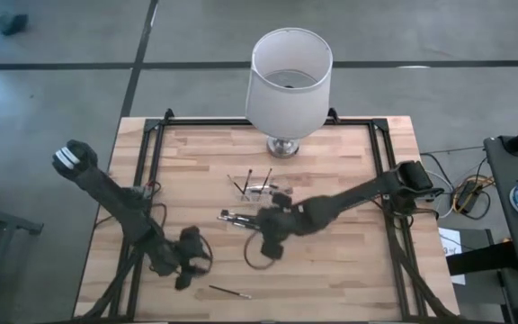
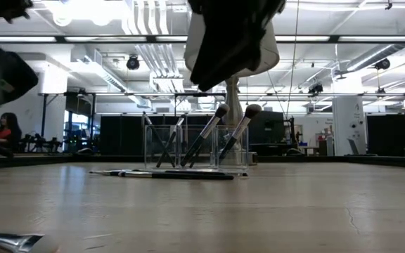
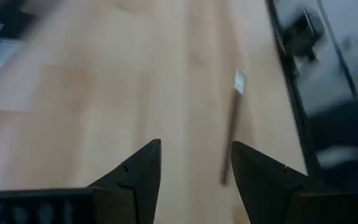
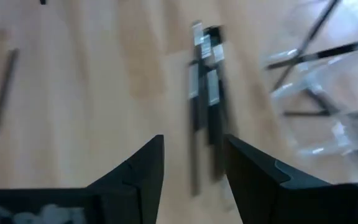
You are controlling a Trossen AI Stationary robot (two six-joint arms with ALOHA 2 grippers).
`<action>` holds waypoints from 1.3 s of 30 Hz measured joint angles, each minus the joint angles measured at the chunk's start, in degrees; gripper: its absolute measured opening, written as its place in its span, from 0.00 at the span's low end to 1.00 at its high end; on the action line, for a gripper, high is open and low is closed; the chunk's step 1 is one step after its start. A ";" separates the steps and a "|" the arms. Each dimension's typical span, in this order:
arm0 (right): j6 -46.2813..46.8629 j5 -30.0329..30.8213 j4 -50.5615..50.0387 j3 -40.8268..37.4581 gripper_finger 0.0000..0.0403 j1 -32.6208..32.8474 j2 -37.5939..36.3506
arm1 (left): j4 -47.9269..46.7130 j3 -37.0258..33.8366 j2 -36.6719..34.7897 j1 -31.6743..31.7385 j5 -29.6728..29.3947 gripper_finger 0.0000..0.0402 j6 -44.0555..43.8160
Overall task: Put items in baskets/containers
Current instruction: Put the eyeshadow brush into the transparent organizer
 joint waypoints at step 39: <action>27.20 12.35 1.13 -0.56 0.34 15.38 0.72 | -19.30 23.69 23.08 -4.57 -0.23 0.08 6.51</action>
